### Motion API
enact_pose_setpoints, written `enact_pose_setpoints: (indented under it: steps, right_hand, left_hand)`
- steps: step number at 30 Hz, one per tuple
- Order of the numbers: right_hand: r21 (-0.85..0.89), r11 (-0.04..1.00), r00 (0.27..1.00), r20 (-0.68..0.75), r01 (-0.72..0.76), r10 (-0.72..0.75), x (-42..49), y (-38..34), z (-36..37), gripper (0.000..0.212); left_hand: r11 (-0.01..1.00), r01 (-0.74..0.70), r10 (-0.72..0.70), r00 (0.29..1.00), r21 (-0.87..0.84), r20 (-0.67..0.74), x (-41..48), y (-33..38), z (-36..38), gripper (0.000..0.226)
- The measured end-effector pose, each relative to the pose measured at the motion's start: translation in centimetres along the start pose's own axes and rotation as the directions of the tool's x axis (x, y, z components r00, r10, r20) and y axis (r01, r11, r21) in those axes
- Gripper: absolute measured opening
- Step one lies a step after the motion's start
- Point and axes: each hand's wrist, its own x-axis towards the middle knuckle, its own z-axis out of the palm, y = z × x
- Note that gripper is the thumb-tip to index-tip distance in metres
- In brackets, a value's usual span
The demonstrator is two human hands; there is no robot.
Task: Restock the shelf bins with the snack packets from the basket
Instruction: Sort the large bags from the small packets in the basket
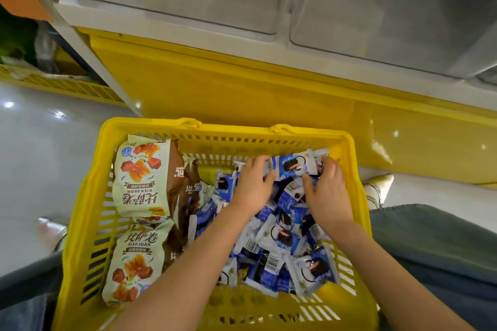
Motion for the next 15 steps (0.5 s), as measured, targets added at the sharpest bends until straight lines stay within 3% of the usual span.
enact_pose_setpoints:
  steps: [2, 6, 9, 15]
  right_hand:
    - [0.004, 0.998, 0.993, 0.097, -0.07, 0.069, 0.7, 0.4, 0.3, 0.063]
    - [0.03, 0.984, 0.969, 0.18, -0.176, 0.168, 2.3, 0.1, 1.1, 0.058]
    - [0.001, 0.989, 0.958, 0.25, -0.146, 0.142, 2.5, 0.1, 2.2, 0.061]
    - [0.27, 0.949, 0.969, 0.223, -0.164, 0.104, 0.9, -0.6, 3.7, 0.057]
  left_hand:
    - [0.993, 0.11, -0.106, 0.991, -0.037, 0.084, 0.7, 1.3, 1.5, 0.044]
    - [0.954, 0.276, -0.265, 0.959, -0.114, 0.102, 1.0, 1.8, 2.4, 0.051]
    - [0.904, 0.32, -0.291, 0.946, -0.282, 0.14, 0.6, 1.8, 1.8, 0.051]
    - [0.766, 0.323, -0.279, 0.946, -0.556, 0.165, -1.0, 2.5, 0.6, 0.041]
